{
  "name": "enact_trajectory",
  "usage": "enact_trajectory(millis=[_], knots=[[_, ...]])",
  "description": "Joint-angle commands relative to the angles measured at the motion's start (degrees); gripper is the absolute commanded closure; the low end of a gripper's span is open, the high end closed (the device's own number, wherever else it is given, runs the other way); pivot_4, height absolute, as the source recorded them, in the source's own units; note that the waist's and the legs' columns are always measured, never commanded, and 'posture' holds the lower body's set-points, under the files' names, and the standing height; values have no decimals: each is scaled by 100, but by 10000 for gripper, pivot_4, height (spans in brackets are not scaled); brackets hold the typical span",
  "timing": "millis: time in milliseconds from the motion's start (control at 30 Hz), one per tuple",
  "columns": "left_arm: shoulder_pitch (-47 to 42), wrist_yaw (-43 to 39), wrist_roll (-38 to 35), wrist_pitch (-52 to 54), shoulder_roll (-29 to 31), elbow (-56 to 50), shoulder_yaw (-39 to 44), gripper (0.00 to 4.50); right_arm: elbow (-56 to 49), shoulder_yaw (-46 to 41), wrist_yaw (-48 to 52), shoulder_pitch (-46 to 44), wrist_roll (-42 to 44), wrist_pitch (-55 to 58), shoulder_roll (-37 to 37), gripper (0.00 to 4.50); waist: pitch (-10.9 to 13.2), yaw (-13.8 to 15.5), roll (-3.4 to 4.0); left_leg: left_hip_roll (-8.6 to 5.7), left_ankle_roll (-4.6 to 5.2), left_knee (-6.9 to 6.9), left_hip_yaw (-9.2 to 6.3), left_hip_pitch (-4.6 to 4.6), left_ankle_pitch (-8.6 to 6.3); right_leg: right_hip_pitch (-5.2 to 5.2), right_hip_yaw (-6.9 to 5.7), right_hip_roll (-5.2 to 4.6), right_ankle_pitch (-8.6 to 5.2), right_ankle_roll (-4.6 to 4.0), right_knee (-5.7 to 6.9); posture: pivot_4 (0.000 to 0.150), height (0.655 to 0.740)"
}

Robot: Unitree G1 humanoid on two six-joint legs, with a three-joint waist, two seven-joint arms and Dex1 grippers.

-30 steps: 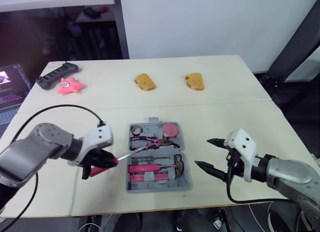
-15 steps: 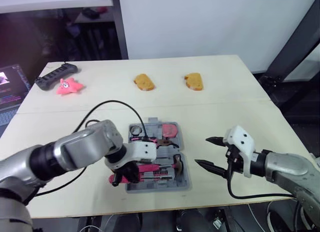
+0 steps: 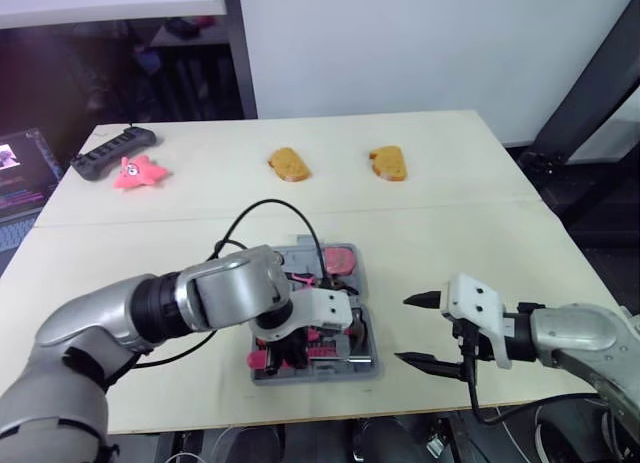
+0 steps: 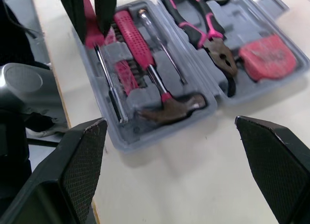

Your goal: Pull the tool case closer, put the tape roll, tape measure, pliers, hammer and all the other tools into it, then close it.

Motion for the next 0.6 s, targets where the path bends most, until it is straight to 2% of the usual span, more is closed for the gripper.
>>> enact_trajectory(millis=[33,600], knots=[[-38,237,-103,159,-146,37,-43,40292,-6,85,76,-195,-66,-118,33,0,0,3,0,-1,0,0,0,0,0,0,0,-1,0,0,0,1500,7400],[-169,624,-380,185,-139,236,-444,40292,48,419,6,-425,-263,-149,288,0,0,5,1,-3,-1,3,-3,0,0,1,-1,-3,0,0,1,1500,7400]])
